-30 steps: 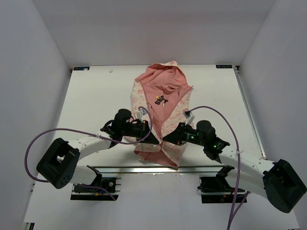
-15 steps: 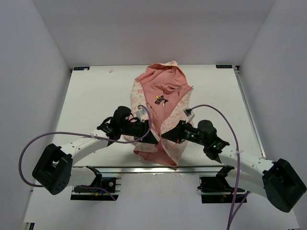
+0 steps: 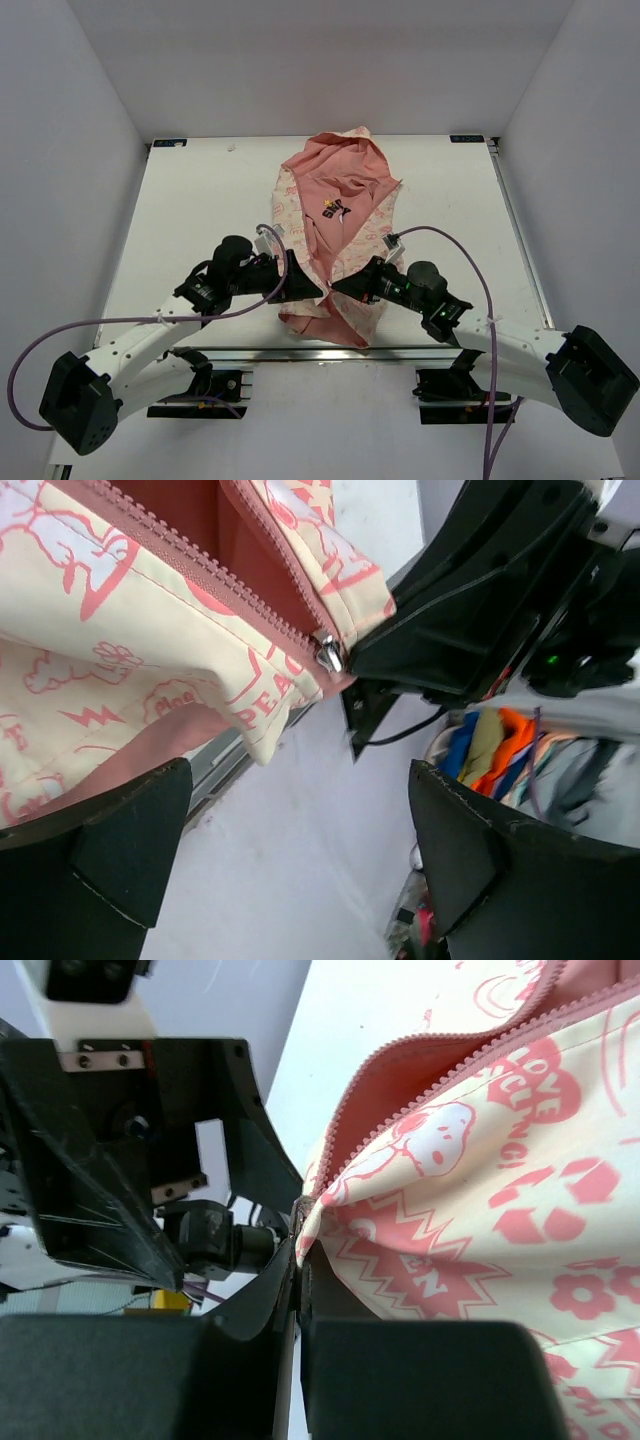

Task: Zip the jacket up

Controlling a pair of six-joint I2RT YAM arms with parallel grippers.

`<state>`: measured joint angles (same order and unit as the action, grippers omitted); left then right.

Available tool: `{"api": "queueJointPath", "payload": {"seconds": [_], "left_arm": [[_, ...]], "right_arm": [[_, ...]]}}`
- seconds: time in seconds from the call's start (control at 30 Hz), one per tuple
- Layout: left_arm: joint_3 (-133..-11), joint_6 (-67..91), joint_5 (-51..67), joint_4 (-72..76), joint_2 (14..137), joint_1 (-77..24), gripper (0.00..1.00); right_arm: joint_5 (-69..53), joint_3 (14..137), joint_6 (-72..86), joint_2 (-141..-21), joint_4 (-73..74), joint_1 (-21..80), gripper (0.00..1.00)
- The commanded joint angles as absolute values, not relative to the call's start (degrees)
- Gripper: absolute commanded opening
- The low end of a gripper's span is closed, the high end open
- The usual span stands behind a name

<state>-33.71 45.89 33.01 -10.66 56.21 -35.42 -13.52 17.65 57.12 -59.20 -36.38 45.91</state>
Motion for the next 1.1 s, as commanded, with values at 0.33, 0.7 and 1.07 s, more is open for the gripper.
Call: {"api": "queueJointPath", "payload": {"seconds": [0.33, 0.7, 1.07], "left_arm": [[-23.3, 67.5, 30.3, 17.2, 56.1, -42.1, 0.91], [-17.5, 77.8, 18.3, 31.3, 55.1, -45.0, 0.90], [-19.8, 81.3, 17.6, 41.8, 65.3, -45.1, 0.85]], "right_arm": [[7.9, 13.7, 61.4, -54.0, -48.4, 54.7, 0.00], [14.7, 10.0, 61.9, -51.6, -52.1, 57.6, 0.00], [17.8, 8.1, 60.6, -50.4, -53.9, 59.0, 0.00]]}}
